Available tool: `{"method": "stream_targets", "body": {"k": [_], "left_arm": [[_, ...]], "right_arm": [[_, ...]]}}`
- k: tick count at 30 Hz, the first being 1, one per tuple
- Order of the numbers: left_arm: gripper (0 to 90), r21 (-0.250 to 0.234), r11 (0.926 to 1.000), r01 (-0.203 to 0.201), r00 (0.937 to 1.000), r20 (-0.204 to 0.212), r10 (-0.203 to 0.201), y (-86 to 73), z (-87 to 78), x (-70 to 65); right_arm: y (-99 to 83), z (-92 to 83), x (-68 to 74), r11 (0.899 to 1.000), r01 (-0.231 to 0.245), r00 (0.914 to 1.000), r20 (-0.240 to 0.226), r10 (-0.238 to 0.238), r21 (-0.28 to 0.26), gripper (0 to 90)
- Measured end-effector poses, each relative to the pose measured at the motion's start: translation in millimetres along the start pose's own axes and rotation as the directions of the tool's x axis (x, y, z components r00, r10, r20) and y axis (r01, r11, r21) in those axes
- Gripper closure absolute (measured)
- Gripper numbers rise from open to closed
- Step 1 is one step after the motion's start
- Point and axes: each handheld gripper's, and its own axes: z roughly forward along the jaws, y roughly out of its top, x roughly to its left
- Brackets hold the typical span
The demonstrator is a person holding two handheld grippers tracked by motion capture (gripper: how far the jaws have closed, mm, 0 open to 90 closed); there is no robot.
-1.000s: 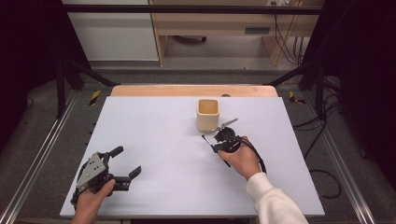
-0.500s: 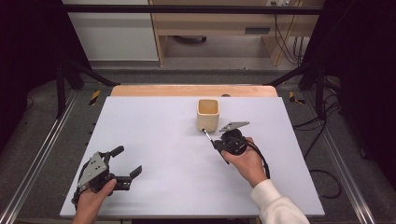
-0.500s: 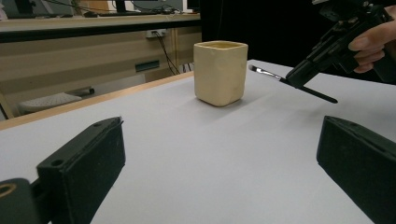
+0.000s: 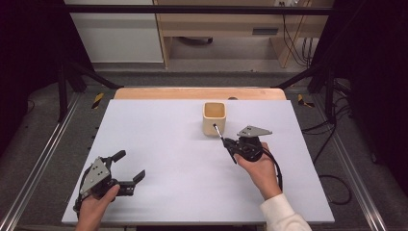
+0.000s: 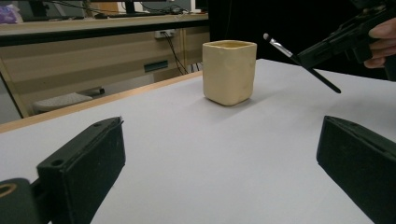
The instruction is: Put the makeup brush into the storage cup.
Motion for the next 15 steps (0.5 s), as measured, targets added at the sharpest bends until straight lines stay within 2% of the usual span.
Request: {"method": "stream_targets", "body": {"k": [8, 15], "left_arm": [[0.9, -0.002, 1.0, -0.001, 1.0, -0.004, 0.001, 0.8, -0.2, -0.7], [0.9, -0.006, 1.0, -0.002, 1.0, 0.004, 0.002, 1.6, -1.2, -1.9]], "right_arm": [[-4.2, -8.7, 0.2, 0.998, -0.048, 0.9988, -0.007, 0.048, -0.038, 83.7], [-6.3, -8.6, 3.4, 0.999, -0.035, 0.9994, -0.005, 0.035, -0.041, 83.7]]}}
